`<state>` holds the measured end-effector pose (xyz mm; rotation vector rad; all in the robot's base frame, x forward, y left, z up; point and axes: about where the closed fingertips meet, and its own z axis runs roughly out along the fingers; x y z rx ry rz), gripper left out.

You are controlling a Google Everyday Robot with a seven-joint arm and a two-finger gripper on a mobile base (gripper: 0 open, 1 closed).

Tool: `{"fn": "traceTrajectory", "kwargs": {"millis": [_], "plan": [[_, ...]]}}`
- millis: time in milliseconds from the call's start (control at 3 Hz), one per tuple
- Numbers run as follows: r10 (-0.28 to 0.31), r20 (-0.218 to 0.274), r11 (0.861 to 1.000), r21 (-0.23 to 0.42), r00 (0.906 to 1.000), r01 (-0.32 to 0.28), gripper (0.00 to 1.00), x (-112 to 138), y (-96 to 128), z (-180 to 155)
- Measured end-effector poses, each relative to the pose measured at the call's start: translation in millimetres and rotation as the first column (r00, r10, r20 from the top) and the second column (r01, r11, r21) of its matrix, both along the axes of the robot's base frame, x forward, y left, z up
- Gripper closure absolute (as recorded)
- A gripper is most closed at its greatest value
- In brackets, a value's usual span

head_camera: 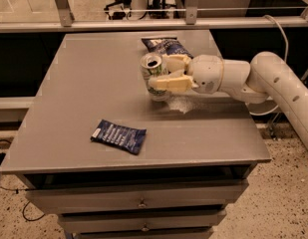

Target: Place 7up can upright

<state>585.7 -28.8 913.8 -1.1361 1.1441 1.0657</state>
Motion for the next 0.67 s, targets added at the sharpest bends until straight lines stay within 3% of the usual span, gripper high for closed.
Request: {"fn": "traceTrajectory", "kwargs": {"millis": [333, 667], "plan": [[0.021, -0.031, 1.000, 0.004, 0.9993, -0.021, 0.43, 1.8, 4.0, -12.5], [0.030, -0.040, 1.000, -0.002, 0.9988, -0.030, 0.20, 2.8, 4.0, -17.2]]}}
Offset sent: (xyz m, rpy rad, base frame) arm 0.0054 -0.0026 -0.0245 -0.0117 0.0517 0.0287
